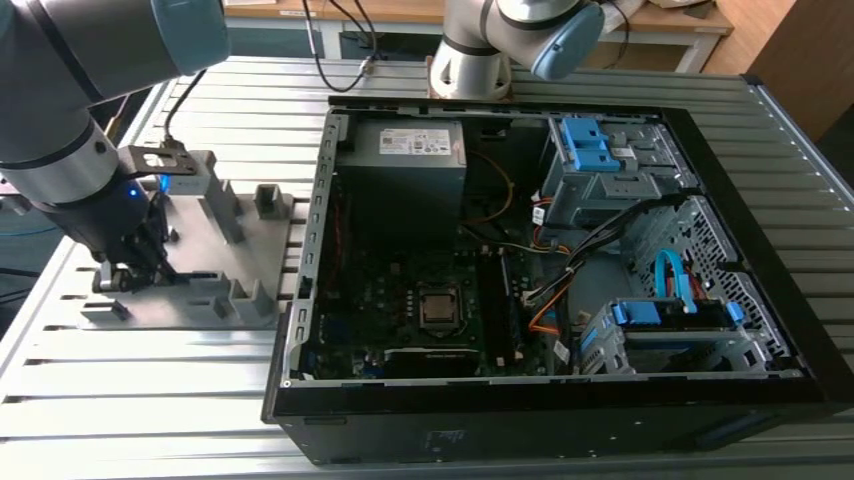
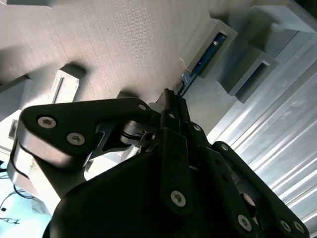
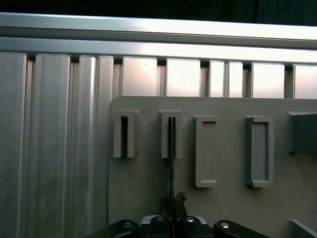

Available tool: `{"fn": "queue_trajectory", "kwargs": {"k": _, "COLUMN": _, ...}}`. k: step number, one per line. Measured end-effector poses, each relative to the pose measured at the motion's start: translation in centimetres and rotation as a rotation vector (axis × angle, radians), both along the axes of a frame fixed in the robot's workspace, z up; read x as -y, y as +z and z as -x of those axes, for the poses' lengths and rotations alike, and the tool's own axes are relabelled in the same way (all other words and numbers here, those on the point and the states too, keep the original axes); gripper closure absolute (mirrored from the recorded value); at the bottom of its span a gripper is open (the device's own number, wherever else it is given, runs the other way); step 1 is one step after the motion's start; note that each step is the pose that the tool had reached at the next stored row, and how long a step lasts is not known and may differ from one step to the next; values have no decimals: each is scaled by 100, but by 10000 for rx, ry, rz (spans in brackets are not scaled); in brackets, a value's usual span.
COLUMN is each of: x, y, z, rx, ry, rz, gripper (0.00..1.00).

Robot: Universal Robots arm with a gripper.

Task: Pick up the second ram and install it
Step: 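Pick up the second ram and move it above second insertion slot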

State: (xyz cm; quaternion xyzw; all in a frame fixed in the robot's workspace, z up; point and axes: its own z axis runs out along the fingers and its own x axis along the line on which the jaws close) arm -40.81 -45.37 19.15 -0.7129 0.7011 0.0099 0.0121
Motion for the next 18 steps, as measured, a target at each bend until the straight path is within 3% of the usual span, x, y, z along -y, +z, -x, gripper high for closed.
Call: {"fn": "queue_trajectory", "kwargs": {"k": 18, "x": -1, "y": 183, "z": -1, "rx": 2, "ry": 0, "rz": -2, "gripper": 86}}
